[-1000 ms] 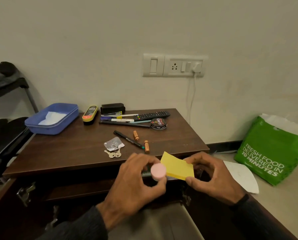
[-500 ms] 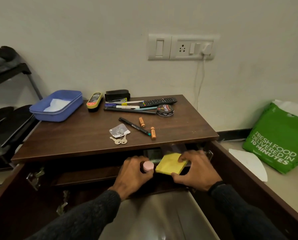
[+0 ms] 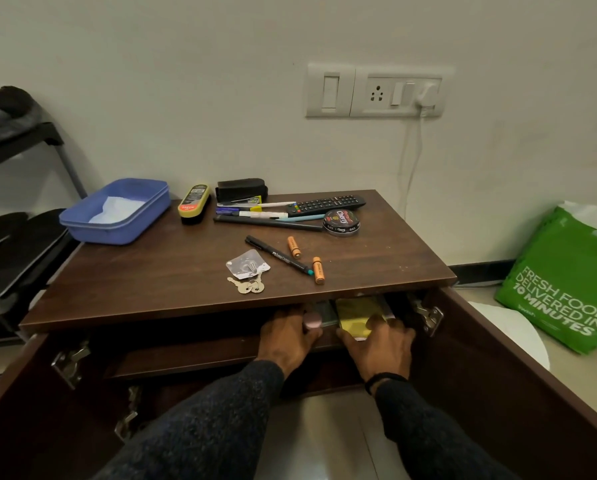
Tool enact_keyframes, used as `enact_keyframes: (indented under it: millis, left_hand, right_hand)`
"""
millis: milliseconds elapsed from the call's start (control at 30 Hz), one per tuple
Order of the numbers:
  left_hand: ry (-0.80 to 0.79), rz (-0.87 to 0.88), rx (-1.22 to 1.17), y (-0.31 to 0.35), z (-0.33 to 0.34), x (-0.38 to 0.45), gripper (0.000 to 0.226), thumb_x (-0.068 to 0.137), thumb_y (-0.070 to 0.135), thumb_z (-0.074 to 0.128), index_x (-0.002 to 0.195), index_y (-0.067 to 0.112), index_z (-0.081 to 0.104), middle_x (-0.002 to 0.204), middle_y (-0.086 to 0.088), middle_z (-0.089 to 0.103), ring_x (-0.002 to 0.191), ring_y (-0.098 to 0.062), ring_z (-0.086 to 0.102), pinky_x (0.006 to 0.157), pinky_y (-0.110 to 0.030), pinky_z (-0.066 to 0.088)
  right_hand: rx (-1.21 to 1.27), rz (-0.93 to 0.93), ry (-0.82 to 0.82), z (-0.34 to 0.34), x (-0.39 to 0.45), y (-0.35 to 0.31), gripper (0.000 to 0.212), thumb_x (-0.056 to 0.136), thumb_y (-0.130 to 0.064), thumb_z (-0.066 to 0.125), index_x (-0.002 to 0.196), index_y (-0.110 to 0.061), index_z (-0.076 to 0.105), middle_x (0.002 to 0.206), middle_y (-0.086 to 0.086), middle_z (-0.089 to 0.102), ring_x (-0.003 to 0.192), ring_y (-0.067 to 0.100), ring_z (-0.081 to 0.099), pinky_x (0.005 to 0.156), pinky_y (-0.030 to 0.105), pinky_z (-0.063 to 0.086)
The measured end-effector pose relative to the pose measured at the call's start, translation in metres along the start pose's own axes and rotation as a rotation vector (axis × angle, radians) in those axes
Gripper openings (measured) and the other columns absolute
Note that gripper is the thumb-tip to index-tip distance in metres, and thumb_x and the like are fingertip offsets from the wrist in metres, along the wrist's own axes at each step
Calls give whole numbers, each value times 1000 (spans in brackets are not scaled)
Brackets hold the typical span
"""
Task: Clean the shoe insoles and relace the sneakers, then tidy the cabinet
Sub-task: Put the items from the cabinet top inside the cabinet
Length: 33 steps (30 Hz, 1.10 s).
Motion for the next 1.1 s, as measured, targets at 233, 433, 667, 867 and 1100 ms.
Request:
enact_keyframes:
  millis: [233,433,667,867,1100]
  left_hand:
    - [93,152,30,0,-5,-9,49,88,58,64,129,32,58,122,2,66,111,-19,60,98,-40,49]
    - [108,265,3,13,0,-15,44,86,49,71,125,34,59,121,4,67,109,-16,62,94,-36,52]
    - [111,200,-59,17,5,-10,46,88,50,69,129,32,60,124,2,65,112,-17,59,96,-36,52]
    - [89,78,-24,10,8,-7,49,90,54,65,124,20,61,126,-7,61,116,-27,55,99,-38,47]
    - [50,107,-77,11,13,-4,54,90,53,65,137,28,55,133,-4,60,122,-24,54,106,-42,45]
  right_hand:
    - [2,49,-14,12,8,5,76,71,-86,55,116,-26,66,123,12,60,116,35,48,90,43,45]
    - [113,11,-68,9,6,4,69,77,-69,69,125,-20,65,133,10,57,124,33,42,95,42,45]
    - [124,-65,-187,8,6,14,53,86,-45,72,134,-25,61,137,8,55,132,31,36,104,43,44]
    - [-166,-122,-86,-3,5,13,34,98,-37,56,130,-26,59,142,11,42,129,32,37,98,40,48]
    - [-318,-145,-150,2,-1,-3,42,92,-25,63,133,-19,52,149,13,32,134,36,36,97,43,51]
Point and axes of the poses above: each hand's wrist, its own x-axis towards the middle knuckle, its own z-axis out of the palm, y = z × x, the point moved 8 cm from there along x, towards the middle knuckle
